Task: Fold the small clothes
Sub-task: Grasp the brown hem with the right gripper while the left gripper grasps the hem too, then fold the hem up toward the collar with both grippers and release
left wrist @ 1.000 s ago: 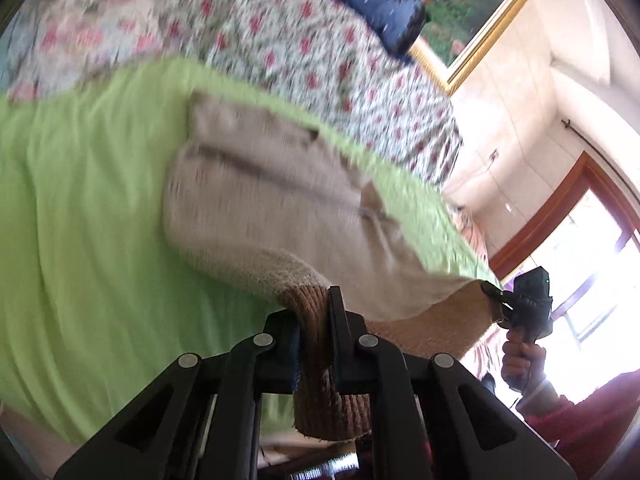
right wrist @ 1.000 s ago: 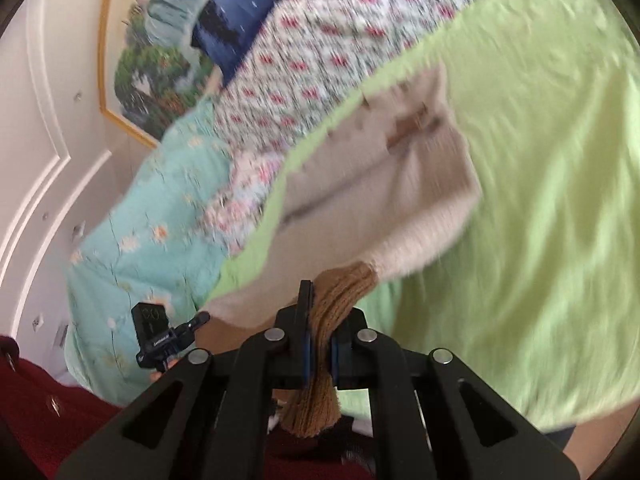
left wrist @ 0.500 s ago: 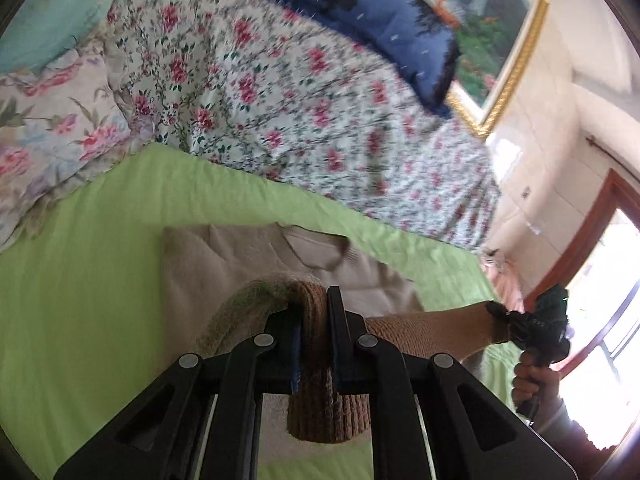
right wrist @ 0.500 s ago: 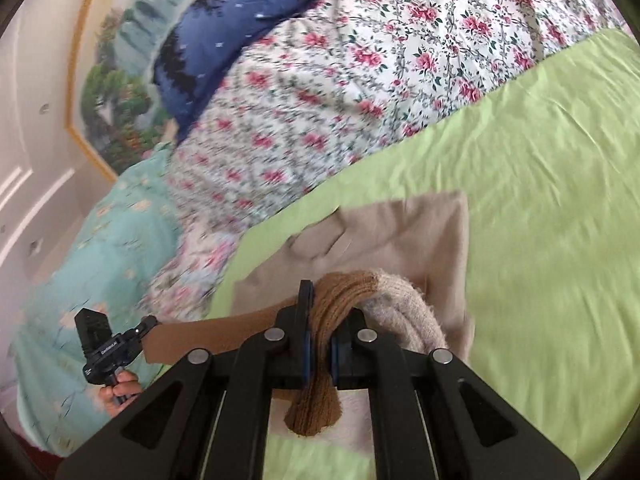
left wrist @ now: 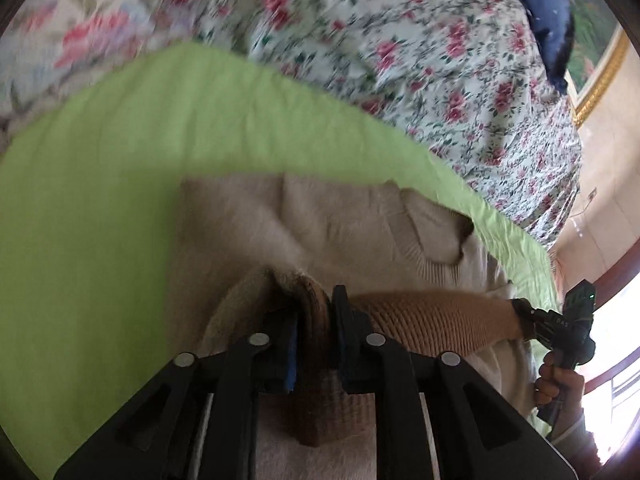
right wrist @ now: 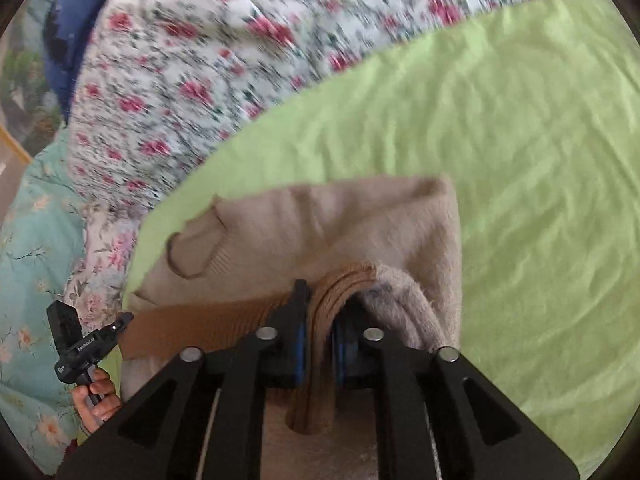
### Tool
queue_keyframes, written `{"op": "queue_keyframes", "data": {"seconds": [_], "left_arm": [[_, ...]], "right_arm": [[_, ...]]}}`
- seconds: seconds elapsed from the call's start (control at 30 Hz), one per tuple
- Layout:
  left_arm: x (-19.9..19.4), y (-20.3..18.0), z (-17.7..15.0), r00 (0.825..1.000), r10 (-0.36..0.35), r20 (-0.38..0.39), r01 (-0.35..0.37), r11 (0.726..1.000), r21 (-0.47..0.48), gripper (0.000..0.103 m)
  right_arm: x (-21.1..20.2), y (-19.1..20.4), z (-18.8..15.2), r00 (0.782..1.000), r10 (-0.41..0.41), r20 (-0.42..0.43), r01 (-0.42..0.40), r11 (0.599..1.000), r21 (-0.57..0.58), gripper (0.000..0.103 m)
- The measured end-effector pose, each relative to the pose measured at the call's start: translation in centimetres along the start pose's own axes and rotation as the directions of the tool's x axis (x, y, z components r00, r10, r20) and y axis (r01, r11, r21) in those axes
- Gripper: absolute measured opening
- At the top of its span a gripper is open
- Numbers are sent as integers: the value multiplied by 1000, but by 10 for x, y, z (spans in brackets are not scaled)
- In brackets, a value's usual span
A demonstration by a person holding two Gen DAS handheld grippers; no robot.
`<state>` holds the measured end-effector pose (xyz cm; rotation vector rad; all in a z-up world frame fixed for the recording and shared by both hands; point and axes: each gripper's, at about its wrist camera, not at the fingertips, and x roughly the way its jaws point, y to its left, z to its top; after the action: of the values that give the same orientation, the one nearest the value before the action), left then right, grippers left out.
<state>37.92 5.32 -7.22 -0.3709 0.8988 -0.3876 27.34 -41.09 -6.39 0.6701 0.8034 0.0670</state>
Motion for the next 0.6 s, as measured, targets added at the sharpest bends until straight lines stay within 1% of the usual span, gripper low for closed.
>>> {"op": "queue_keyframes", "data": {"seconds": [0.03,0.07,0.1,0.13,0.17,0.2,0.23,0.27,0.3,0.33,0.37,0.4,0.43,0.47,0.53,0.57,0.6], "left_arm": [[-5,2,-6,1000,-10,-1,10,1000,-8,26],[-12,0,-12,1000,-15,7,15,1000,-3,32],[-21,-3,-21,1000,-22,14,22,1000,10,36],[-29,-9,-31,999,-29,13,29,999,28,44],[-35,-15,-40,999,-37,8,36,998,45,46],[-37,-25,-53,998,-59,-8,59,996,68,46],[-36,-33,-60,997,-78,-27,80,993,83,47],[-32,-42,-68,994,-92,-51,97,990,106,47],[-28,-52,-75,993,-92,-73,101,985,137,47],[-21,-62,-81,992,-83,-93,98,980,174,47],[-16,-69,-82,992,-65,-104,86,975,203,47],[-8,-75,-80,994,-31,-106,55,971,235,47],[-5,-76,-77,994,-21,-105,47,969,243,47],[2,-73,-66,994,-10,-104,35,971,238,47],[14,-67,-44,994,35,-105,-11,976,219,44],[19,-62,-31,994,56,-96,-34,977,210,43],[24,-54,-16,992,101,-72,-85,976,199,43]], "right_arm": [[-5,-2,-2,1000,-9,5,9,1000,12,31],[-18,-1,-6,999,-20,35,19,1000,16,44],[-30,0,-9,997,-33,66,32,999,8,53],[-45,4,-15,993,-46,106,47,999,-6,55],[-62,11,-24,987,-51,152,56,998,-33,55],[-73,20,-33,985,-35,171,47,996,-71,55],[-77,31,-40,986,-7,166,25,994,-110,55],[-75,45,-50,992,37,118,-15,984,-178,55],[-66,61,-63,997,66,34,-55,964,-260,55],[-59,70,-71,998,68,-16,-70,950,-306,55],[-45,81,-81,995,51,-91,-82,924,-375,54],[-35,87,-86,992,13,-124,-65,903,-425,53],[-25,91,-89,990,-41,-133,-27,882,-471,53],[-15,91,-84,987,-94,-132,16,868,-496,53],[-3,82,-65,985,-128,-116,59,880,-471,53],[3,74,-51,983,-156,-96,97,885,-455,53],[10,65,-35,976,-213,-53,169,882,-440,53]]}}
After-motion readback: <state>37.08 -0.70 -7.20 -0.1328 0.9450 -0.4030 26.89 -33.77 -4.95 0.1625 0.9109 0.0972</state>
